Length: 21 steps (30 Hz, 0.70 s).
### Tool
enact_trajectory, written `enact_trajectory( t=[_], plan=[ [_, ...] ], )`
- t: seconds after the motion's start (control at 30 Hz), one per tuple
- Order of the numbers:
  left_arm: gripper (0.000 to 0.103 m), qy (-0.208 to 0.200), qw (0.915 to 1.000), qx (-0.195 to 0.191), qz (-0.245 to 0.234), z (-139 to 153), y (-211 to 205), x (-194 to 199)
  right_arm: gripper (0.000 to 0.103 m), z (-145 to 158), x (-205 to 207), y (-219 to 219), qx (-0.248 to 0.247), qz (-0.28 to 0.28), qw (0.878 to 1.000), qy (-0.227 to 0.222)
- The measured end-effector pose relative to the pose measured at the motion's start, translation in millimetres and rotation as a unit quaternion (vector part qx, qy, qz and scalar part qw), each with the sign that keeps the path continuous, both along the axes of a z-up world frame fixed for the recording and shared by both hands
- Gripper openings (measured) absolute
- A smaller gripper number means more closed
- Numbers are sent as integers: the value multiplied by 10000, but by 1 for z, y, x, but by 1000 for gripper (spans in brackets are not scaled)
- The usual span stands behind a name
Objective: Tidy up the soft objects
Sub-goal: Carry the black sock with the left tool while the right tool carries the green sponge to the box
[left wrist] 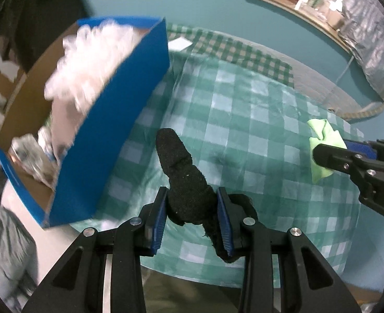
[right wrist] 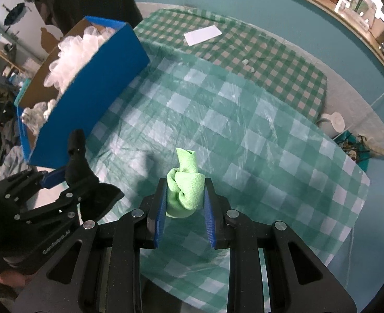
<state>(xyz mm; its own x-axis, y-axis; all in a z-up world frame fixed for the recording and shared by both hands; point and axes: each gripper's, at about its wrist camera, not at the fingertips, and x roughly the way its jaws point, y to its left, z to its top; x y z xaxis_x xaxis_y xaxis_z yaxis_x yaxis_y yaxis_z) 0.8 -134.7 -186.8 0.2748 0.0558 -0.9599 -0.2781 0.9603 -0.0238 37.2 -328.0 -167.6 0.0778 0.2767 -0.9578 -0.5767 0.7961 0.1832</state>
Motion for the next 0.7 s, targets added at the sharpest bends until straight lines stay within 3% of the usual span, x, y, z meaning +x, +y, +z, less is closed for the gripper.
enact_trajectory(
  t=[0.7],
  plan=[
    [37, -363, 9978, 349, -428, 53, 57, -2, 24, 45, -5, 43, 257, -201, 9991, -257]
  ],
)
